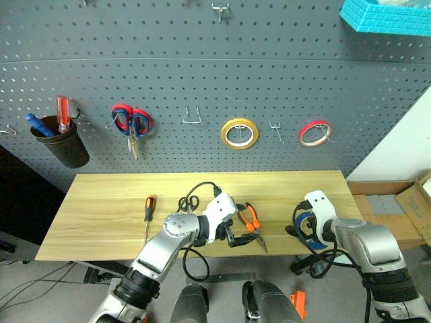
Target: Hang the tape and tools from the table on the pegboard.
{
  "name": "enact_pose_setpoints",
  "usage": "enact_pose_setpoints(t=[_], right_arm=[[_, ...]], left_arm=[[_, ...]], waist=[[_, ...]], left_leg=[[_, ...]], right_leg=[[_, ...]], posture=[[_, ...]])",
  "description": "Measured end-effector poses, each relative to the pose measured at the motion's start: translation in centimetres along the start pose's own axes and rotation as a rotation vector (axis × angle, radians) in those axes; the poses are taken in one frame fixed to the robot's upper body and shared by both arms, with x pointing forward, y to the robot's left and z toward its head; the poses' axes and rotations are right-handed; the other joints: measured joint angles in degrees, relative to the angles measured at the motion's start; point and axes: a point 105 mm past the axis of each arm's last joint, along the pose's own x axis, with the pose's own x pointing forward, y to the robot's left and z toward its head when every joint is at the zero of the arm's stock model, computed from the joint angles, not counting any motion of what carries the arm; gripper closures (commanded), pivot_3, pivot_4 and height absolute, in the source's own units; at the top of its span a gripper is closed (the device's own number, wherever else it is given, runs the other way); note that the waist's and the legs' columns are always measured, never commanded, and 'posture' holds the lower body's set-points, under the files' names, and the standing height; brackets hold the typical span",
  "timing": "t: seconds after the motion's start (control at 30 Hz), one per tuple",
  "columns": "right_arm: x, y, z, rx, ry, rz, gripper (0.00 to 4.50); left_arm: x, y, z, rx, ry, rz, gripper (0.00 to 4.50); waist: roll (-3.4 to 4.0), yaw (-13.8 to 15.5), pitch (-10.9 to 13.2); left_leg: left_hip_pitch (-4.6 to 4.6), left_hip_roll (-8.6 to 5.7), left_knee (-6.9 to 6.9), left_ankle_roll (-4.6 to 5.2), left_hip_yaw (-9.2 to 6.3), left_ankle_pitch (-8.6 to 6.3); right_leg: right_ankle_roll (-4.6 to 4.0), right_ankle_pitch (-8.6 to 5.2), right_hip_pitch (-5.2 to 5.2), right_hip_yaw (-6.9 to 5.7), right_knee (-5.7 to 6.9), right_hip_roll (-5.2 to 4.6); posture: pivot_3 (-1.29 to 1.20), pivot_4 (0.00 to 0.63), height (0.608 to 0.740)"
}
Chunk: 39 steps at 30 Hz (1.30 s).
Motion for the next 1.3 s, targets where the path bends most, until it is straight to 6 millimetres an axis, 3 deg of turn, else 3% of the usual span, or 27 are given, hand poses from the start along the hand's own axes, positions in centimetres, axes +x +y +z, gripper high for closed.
enact_pose_setpoints(t=[0.13, 0.37, 0.77, 0.9, 1.17, 1.3], right_arm=[[0.5, 0.0, 0.3, 0.049, 0.014, -0.008, 0.0], [1.2, -0.5, -0.1, 0.086, 0.052, -0.03, 0.0], [1.3, -2.1, 0.3, 0.107, 0.056, -0.076, 0.0], [1.3, -2.3, 0.2, 0.111, 0.055, -0.083, 1.22], [1.3, -2.5, 0.2, 0.102, 0.048, -0.088, 4.08], [1.1, -2.5, 0.1, 0.017, 0.035, -0.093, 4.14]], left_arm=[[0.9, 0.4, -0.2, 0.048, -0.001, -0.017, 0.04], [1.9, -0.6, -0.1, 0.052, -0.012, -0.064, 0.04], [1.7, -1.5, 0.2, 0.053, -0.027, -0.067, 0.04], [1.7, -1.6, 0.2, 0.043, -0.03, -0.054, 0.0], [2.1, -1.4, 1.3, 0.029, -0.054, -0.057, 0.0], [2.3, -1.2, 1.8, 0.038, -0.068, -0.057, 0.0]], waist=[[-0.03, -0.22, 1.71], [-0.03, -0.24, 3.78], [-0.3, -0.65, 6.19], [-0.35, -0.99, 6.4], [-0.39, -1.42, 6.63], [-0.35, -1.49, 6.67]], left_leg=[[-0.04, 0.01, 0.03, 0.01, -0.03, 0.0], [-0.26, 0.02, 0.0, 0.06, -0.05, -0.06], [-0.24, 0.12, -0.01, 0.06, -0.15, -0.08], [-0.25, 0.14, -0.04, 0.05, -0.15, -0.09], [-0.33, 0.13, -0.07, 0.03, -0.15, -0.11], [-0.44, 0.12, -0.08, 0.01, -0.18, -0.13]], right_leg=[[0.04, 0.02, -0.07, 0.07, 0.04, 0.0], [0.25, -0.08, -0.24, 0.11, 0.0, -0.04], [0.34, -0.1, -0.25, 0.19, 0.0, -0.16], [0.41, -0.14, -0.26, 0.21, -0.02, -0.21], [0.44, -0.16, -0.36, 0.2, -0.04, -0.21], [0.49, -0.19, -0.43, 0.2, -0.06, -0.21]], posture=[[0.08, 0.311, 0.74], [0.09, 0.337, 0.74], [0.1, 0.373, 0.74], [0.09, 0.374, 0.74], [0.08, 0.371, 0.74], [0.08, 0.365, 0.74]])
